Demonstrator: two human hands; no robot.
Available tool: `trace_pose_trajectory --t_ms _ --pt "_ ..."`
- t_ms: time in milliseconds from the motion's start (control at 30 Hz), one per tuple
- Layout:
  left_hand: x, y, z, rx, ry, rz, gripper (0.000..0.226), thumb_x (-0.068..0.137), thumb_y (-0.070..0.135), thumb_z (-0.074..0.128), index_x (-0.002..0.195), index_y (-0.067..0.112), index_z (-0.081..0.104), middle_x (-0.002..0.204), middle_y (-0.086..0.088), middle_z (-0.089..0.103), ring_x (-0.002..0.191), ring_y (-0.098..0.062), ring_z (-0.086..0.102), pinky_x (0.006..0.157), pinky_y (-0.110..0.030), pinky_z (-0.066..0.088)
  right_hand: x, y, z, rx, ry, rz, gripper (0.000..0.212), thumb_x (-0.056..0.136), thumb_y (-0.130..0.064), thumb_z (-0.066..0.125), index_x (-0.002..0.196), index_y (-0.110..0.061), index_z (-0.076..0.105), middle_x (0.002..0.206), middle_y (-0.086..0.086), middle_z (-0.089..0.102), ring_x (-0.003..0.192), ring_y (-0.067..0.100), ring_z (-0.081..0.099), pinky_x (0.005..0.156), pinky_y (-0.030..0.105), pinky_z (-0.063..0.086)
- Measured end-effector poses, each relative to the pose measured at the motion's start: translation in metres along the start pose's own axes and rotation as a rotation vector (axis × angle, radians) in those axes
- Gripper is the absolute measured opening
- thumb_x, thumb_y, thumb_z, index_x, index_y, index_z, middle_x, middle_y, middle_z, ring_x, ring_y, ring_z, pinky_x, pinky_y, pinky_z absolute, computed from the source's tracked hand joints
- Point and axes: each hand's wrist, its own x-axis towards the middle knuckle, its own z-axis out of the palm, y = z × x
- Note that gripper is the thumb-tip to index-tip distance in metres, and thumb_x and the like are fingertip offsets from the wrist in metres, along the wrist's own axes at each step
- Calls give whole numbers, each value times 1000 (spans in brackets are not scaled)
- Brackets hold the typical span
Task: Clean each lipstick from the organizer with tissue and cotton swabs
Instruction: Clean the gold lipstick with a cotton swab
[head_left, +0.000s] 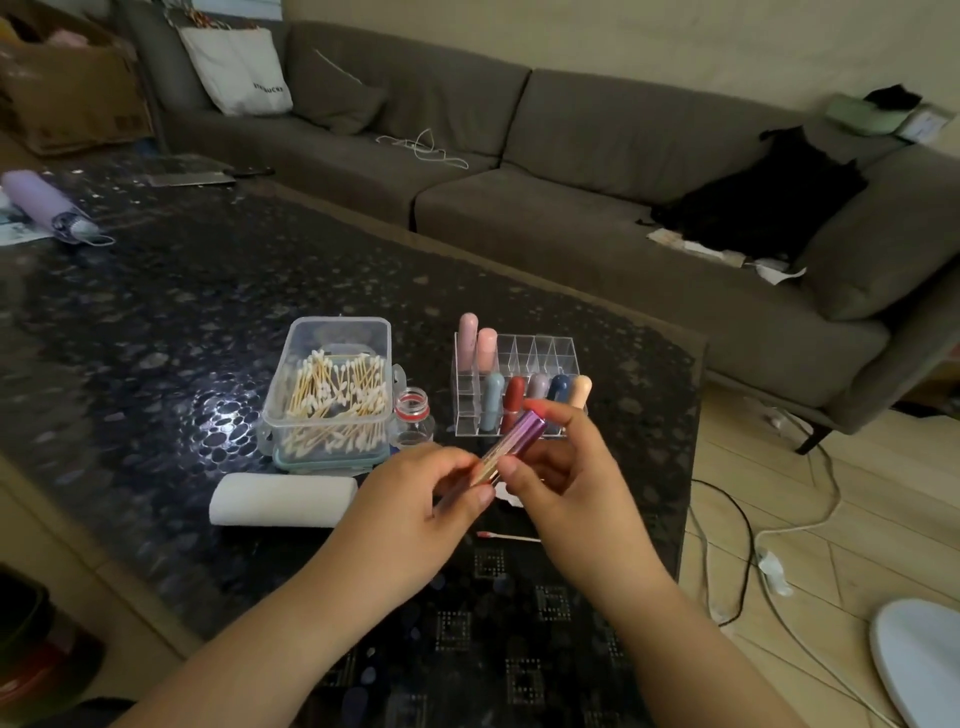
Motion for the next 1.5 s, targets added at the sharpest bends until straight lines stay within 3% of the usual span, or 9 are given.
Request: trace_pose_trajectory --t_ms 133,300,367,467,600,1067,1267,1500 --pt "15 10 -26 184 67 90 36 88 40 55 124 32 53 102 20 54 94 3 50 77 -8 38 21 -18 -15 -63 100 -50 42 86 -17 66 118 -36 48 96 -11 69 90 -4 64 74 9 49" --pt "67 20 -65 472 118 219 29 90 33 57 116 22 58 103 7 63 93 -13 60 78 -31 49 82 -51 -39 -307 170 -148 46 87 -20 67 124 -33 43 98 -15 59 88 -2 59 73 7 46" --pt "89 20 -70 596 65 218 28 92 36 51 117 23 54 107 7 61 96 -13 58 79 -29 47 109 -57 -42 -403 158 -177 47 88 -20 66 128 -29 42 97 -16 56 85 -2 57 72 8 46" --pt "114 14 -69 717 -10 231 29 94 38 45 118 23 51 107 5 58 98 -14 56 80 -29 44 142 -51 -39 -525 101 -186 48 90 -19 63 130 -26 40 104 -7 60 90 7 60 80 19 50" --pt "132 0 -58 718 -48 223 26 95 39 44 115 23 51 106 6 57 97 -13 56 78 -28 44 169 -30 -30 -647 47 -176 47 90 -18 62 131 -24 39 109 1 64 90 13 64 81 27 55" --pt "150 -21 -35 647 -89 177 27 93 39 47 115 24 52 106 6 58 92 -13 58 74 -29 50 195 2 -23 -668 32 -168 50 89 -24 65 131 -27 39 108 1 65 92 15 64 84 34 56" --pt "150 -21 -35 650 -78 153 25 92 38 48 111 22 54 103 4 57 92 -15 58 77 -35 50 196 6 -25 -747 -3 -168 47 89 -24 65 128 -25 40 106 2 65 88 17 64 81 36 57" --pt "148 -20 -36 650 -85 148 25 93 37 49 110 21 54 104 3 58 92 -16 58 77 -33 49 193 18 -22 -840 -35 -139 42 91 -29 60 129 -26 40 102 4 67 84 21 65 76 42 57"
